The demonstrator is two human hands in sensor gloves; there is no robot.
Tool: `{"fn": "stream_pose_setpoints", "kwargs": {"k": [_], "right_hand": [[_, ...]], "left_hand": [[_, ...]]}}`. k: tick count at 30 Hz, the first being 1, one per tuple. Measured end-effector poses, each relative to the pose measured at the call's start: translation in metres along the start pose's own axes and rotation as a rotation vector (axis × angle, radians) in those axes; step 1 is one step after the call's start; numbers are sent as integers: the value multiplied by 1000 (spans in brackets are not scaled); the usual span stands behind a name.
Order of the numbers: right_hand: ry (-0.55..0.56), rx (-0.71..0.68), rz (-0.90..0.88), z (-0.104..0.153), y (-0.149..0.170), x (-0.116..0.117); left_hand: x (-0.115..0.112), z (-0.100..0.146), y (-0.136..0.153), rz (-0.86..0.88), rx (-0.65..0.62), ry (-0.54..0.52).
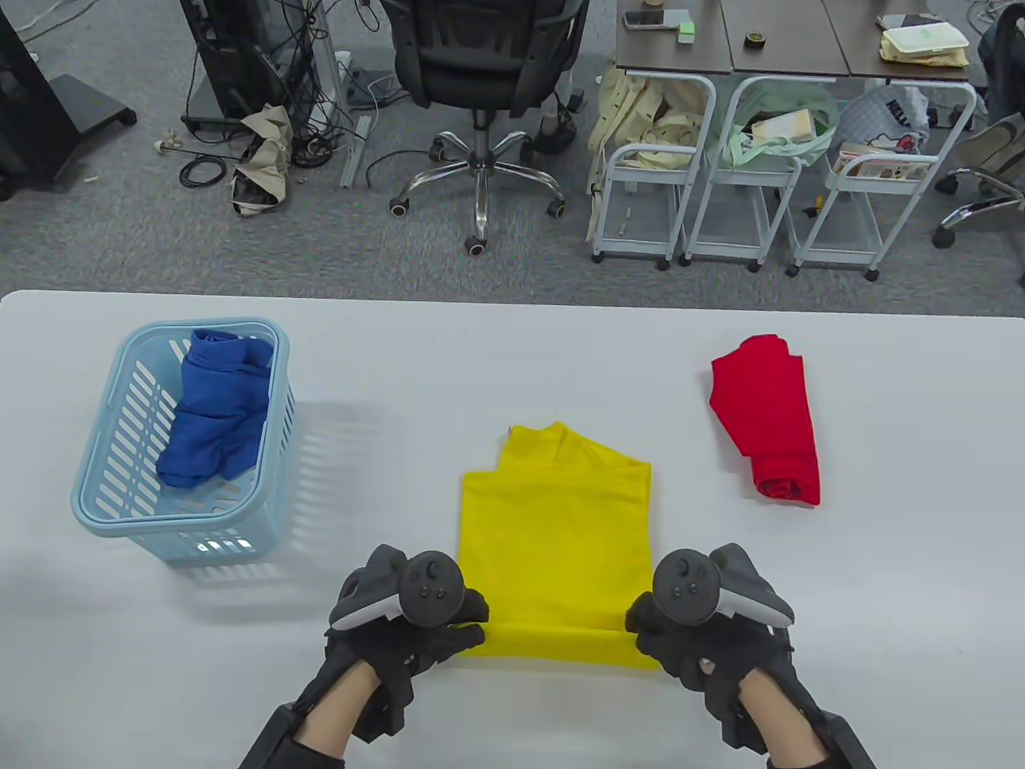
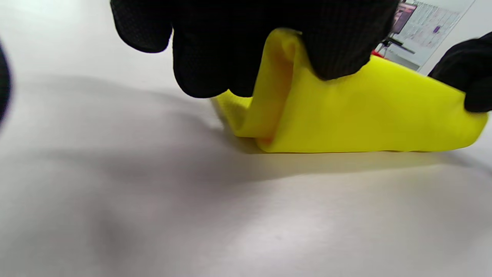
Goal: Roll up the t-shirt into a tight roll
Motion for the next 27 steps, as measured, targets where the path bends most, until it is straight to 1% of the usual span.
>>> {"fn": "stream_pose_setpoints", "kwargs": {"k": [1,2,3,4,5,6,7,8,10,11,12,13,14,15,16,17,18,19,21,22,24,25,26,27], "right_hand": [[-8,20,25,-4,-1,3],[-28,60,65,-10,-3,7],[-19,100,90,-14,-5,9],[-17,103,92,-14,-5,8],[-25,102,74,-14,-5,7],[-25,102,62,-13,-4,7],[-25,99,55,-14,-3,8],[-25,101,44,-13,-2,8],[-17,120,27,-13,0,7],[-3,150,31,-12,0,6],[27,210,44,-9,1,5],[51,261,72,-6,0,3],[81,318,122,0,0,0],[118,357,161,6,-2,-3],[171,382,187,14,-3,-7],[193,373,193,18,-5,-10],[211,303,192,23,-8,-12],[180,148,178,24,-11,-14],[106,-39,115,17,-17,-8],[67,-49,115,9,-21,0],[-49,51,223,-7,-22,17],[-46,67,252,-9,-24,18],[-19,48,261,-11,-24,16],[-26,45,246,-11,-23,15]], "left_hand": [[-4,-2,-1,-78,13,-1],[-7,-4,-4,-213,29,-12],[-6,-4,-7,-349,51,-45],[-3,-3,-9,-412,56,-75],[3,-1,-13,-455,53,-139],[8,2,-15,-454,50,-181],[13,6,-18,-407,34,-233],[16,9,-22,-340,0,-251],[12,11,-28,-195,-100,-206],[7,10,-30,-147,-118,-167],[-2,7,-33,-126,-120,-111],[-9,3,-34,-144,-111,-53],[-19,-1,-35,-203,-84,44],[-20,-1,-37,-268,-78,70],[-19,-2,-40,-299,-103,17],[-19,-3,-40,-300,-105,21],[-19,-2,-40,-283,-99,35],[-19,-1,-38,-265,-100,33],[-19,-1,-36,-249,-103,39],[-19,-1,-35,-241,-103,42],[-21,-1,-36,-261,-102,50],[-22,-1,-36,-284,-104,54],[-23,-1,-38,-315,-108,52],[-23,-1,-38,-325,-109,50]]}}
Point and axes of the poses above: the tracker on the back of each hand, its own y axis roughly to the little-finger side, its own z axis roughly from the fingertips to the wrist, x = y × z, the point moved 1 cm from there along -z, roughly from the wrist to the fingertips, and after that the axes turned 13 degrees about -y, right-handed, at the moved point
